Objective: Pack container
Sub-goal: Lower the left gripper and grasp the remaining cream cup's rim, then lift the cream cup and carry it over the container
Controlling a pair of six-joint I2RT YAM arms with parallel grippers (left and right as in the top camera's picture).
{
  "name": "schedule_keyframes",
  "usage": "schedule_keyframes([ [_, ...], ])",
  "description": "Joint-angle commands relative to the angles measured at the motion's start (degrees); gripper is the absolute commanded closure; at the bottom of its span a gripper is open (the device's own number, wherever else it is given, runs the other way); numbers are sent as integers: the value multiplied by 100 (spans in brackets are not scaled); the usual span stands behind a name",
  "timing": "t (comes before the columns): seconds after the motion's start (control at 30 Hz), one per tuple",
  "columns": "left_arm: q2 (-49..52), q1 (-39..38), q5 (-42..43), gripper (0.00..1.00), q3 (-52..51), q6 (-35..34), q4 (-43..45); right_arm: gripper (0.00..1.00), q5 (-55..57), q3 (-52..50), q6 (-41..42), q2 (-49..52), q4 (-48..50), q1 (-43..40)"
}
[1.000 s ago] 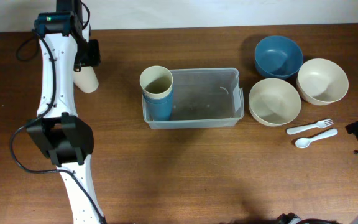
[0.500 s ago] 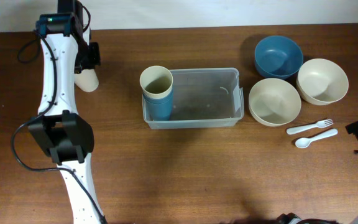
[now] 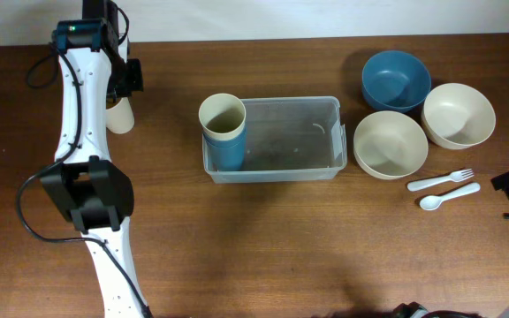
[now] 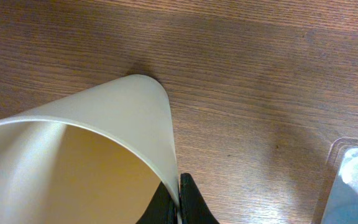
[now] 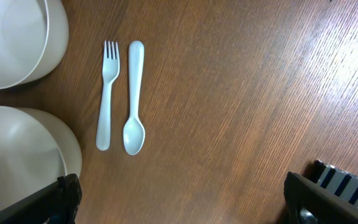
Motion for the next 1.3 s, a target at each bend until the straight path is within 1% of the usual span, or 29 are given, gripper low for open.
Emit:
schedule_keyframes([
  [0.0, 55, 39, -44, 98, 31, 4, 13, 1, 68, -20, 50, 11, 17, -35],
  [0.23, 55, 39, -44, 98, 376, 4, -133, 1, 68, -20, 50, 11, 17, -35],
  [0.5, 55, 39, -7, 98, 1515, 2, -774, 1, 68, -20, 50, 11, 17, -35],
  [0.73, 55, 37, 846, 98, 2872, 2, -1513, 1, 70, -20, 50, 11, 17, -35],
  [0.87, -94, 24, 1478, 98, 3388, 2, -1510, 1, 70, -20, 50, 11, 17, -35],
  [1.1, -817, -46, 2223, 98, 3519, 2, -1510, 1, 70, -20, 50, 11, 17, -35],
  [1.2, -1169, -177, 2323, 98, 3519, 2, -1510, 1, 70, -20, 50, 11, 17, -35],
  [1.27, -1526, -424, 2323, 98, 3519, 2, -1510, 1, 70, -20, 50, 11, 17, -35],
])
